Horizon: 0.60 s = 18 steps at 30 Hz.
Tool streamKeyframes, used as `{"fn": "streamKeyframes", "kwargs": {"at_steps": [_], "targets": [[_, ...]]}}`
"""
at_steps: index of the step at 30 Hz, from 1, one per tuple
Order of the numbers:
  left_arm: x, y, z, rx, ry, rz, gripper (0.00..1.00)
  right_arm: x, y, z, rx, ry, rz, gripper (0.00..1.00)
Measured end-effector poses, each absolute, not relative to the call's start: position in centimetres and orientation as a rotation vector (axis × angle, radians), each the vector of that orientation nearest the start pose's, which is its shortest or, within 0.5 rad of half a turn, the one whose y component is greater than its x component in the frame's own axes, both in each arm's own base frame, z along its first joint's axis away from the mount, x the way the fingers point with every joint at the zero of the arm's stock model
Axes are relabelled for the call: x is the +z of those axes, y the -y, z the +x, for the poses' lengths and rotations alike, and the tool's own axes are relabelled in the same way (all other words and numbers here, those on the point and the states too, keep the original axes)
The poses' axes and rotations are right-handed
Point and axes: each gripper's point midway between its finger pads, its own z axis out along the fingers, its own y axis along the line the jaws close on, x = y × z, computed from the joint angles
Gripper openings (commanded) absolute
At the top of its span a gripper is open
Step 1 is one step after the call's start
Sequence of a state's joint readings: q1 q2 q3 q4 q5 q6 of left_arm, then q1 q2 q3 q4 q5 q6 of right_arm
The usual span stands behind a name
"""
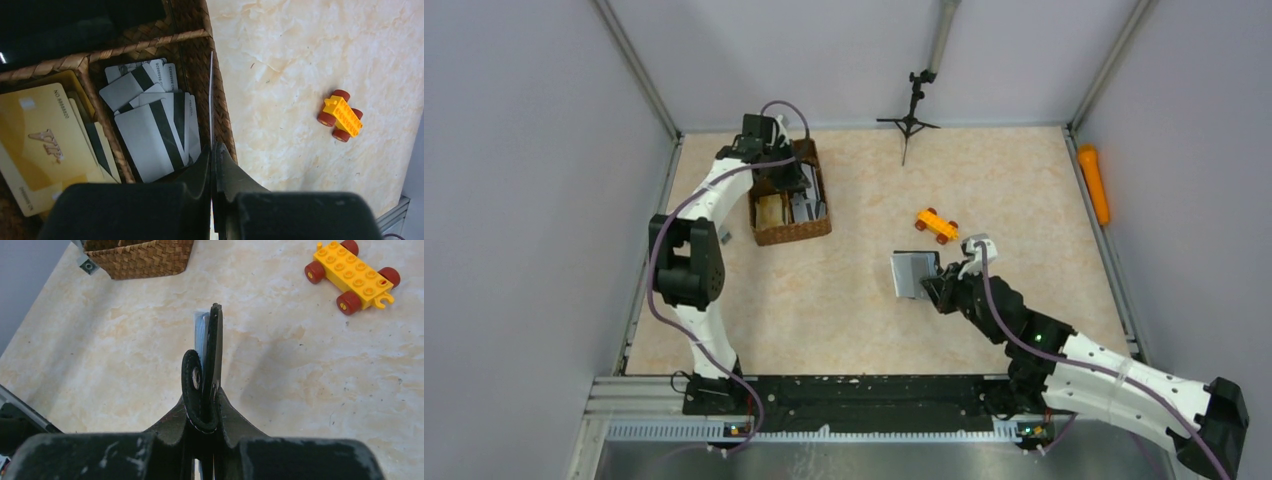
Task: Take the credit cards out of the card holder
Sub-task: Place the credit card in the storage box.
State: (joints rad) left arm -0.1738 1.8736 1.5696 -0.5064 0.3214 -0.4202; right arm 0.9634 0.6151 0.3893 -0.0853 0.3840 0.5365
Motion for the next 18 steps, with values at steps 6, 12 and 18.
{"fn": "streamKeyframes", "kwargs": {"at_steps": [6,12,18], "targets": [[12.3,15.9,46.7,-0.693,-2.515,-0.16,0.0,16.2,-19.9,20.5,0.615,-1.885,-0.142,0.0],[10.7,16.0,46.3,-0.701,-2.559,-0.17,0.15,15.9,-19.9,20.8,0.6,-1.89,-0.135,0.0],[9.6,15.1,46.0,-0.622,-2.593,-0.21,0.54,15.9,-20.0,21.3,0.577,-1.902,-0.128,0.0]]}}
